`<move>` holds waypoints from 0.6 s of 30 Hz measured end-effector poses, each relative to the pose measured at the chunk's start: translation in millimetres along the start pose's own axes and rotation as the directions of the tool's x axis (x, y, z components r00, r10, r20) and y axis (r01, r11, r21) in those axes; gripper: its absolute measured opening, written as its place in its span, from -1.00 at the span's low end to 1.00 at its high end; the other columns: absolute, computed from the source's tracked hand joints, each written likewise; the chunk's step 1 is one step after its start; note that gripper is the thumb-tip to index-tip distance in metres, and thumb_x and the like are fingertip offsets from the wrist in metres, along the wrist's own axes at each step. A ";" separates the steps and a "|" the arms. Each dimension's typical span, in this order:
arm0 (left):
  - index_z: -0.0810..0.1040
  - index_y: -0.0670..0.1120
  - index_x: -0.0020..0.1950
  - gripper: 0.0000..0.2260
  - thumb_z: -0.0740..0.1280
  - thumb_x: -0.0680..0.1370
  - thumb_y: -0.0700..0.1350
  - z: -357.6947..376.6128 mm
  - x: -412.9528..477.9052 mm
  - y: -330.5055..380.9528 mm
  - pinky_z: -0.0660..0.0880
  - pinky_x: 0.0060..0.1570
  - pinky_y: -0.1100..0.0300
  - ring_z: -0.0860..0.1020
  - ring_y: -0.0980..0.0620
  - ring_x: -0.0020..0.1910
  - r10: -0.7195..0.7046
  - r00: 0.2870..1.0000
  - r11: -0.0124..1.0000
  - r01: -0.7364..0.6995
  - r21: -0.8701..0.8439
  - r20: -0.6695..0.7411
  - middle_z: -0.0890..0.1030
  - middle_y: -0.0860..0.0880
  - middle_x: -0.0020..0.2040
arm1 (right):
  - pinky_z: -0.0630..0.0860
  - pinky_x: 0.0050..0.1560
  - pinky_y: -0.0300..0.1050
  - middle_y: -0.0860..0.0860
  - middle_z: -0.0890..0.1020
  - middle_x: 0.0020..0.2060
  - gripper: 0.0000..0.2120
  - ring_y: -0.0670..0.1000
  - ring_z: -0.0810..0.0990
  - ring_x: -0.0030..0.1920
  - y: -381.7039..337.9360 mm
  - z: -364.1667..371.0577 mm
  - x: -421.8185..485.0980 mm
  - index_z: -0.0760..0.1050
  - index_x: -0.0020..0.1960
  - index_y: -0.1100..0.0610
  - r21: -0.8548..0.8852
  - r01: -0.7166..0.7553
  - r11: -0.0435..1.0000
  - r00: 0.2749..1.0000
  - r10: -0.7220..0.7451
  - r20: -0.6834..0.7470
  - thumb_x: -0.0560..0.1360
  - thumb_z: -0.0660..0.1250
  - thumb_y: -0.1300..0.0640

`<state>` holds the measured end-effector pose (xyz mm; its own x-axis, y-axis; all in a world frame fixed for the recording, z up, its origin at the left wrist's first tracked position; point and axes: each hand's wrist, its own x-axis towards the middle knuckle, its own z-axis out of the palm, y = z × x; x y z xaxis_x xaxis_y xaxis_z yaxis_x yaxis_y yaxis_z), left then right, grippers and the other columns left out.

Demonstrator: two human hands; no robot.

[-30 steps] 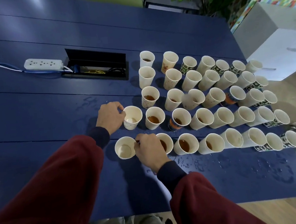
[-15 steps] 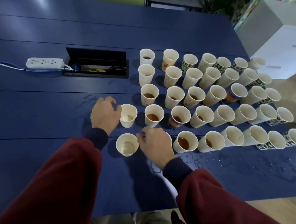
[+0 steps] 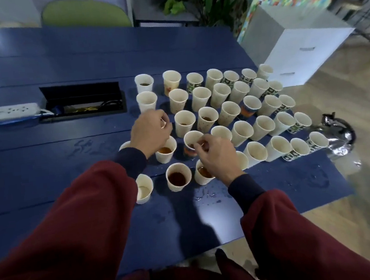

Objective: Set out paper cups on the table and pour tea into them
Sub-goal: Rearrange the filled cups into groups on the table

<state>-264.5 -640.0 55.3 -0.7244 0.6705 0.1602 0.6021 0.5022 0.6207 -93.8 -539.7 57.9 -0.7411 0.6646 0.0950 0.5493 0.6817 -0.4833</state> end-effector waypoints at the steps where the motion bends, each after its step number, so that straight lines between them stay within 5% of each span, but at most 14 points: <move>1: 0.62 -0.07 -0.03 -0.89 0.36 0.54 -0.06 5.2 3.6 13.6 0.51 -0.11 0.03 0.56 -0.05 -0.09 0.042 0.998 0.999 -0.042 -0.005 0.044 0.61 -0.05 -0.08 | 0.50 -0.25 -0.02 0.10 0.68 -0.22 -0.80 0.13 0.63 -0.19 8.1 -8.1 1.4 0.62 -0.05 0.15 -0.003 -0.019 1.000 1.000 0.019 -0.023 0.57 0.33 0.02; 7: 0.62 -0.06 -0.07 -0.90 0.35 0.54 -0.06 47.2 17.5 86.9 0.54 -0.04 -0.02 0.57 -0.04 -0.09 0.191 0.946 0.982 -0.184 -0.048 0.261 0.63 -0.03 -0.12 | 0.51 -0.22 0.04 0.11 0.68 -0.24 -0.82 0.18 0.63 -0.17 70.0 -52.2 6.5 0.61 -0.10 0.18 0.008 -0.081 0.997 0.990 0.082 -0.119 0.55 0.36 0.07; 18: 0.62 -0.06 -0.08 -0.90 0.35 0.50 -0.07 198.3 66.3 261.9 0.56 -0.04 -0.03 0.61 -0.10 -0.09 0.270 0.901 0.962 -0.235 -0.140 0.339 0.66 -0.04 -0.14 | 0.55 -0.10 0.04 0.12 0.72 -0.20 -0.84 0.22 0.67 -0.12 295.3 -167.6 50.0 0.66 -0.09 0.17 -0.011 -0.221 0.975 0.944 0.211 -0.254 0.52 0.38 0.08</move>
<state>-88.3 -355.7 76.3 -0.3765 0.9250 0.0517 0.7026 0.2487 0.6667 96.1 -253.9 65.8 -0.4858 0.8487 0.2090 0.7038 0.5215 -0.4824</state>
